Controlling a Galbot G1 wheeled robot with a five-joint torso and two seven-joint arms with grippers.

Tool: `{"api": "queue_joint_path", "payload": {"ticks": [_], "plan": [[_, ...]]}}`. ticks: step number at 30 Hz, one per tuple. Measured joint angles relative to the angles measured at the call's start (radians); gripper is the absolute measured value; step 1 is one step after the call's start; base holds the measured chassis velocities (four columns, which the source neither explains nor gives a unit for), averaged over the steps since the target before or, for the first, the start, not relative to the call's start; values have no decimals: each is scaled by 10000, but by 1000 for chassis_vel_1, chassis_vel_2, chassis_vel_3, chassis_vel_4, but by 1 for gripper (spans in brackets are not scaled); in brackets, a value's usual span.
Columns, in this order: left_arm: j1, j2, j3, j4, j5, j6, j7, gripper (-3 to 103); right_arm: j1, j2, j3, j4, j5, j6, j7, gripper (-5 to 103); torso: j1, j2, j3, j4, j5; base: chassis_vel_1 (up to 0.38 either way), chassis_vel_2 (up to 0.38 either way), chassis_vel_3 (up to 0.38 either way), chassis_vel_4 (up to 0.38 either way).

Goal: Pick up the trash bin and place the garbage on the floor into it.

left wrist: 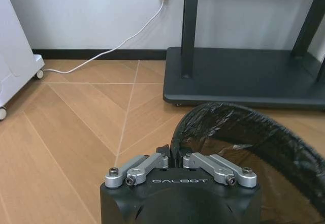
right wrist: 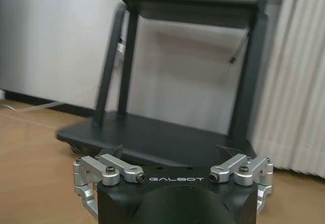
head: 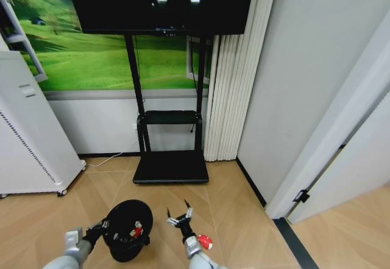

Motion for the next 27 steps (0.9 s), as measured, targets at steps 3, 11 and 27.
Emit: {"api": "queue_joint_path", "payload": {"ticks": [3,11,27], "plan": [[1153,37,-1099,-159,311,3,20,7,-76,88,383,-419,-3,50,-3,100,0,0,-1,-4,1,0,0,0,0],[4206,-539,-3276,-272,1577,-5,391,7,-274,84,921,-890,-257,293,-169,100,-1,0,-1,3,3,0,0,0,0],[5027,-1602,-3438,-177,2641,-41,730,7,-145,-415,906,-2277,-1234,628,-778,100,-2,1,-1,1,4,0,0,0,0]]}}
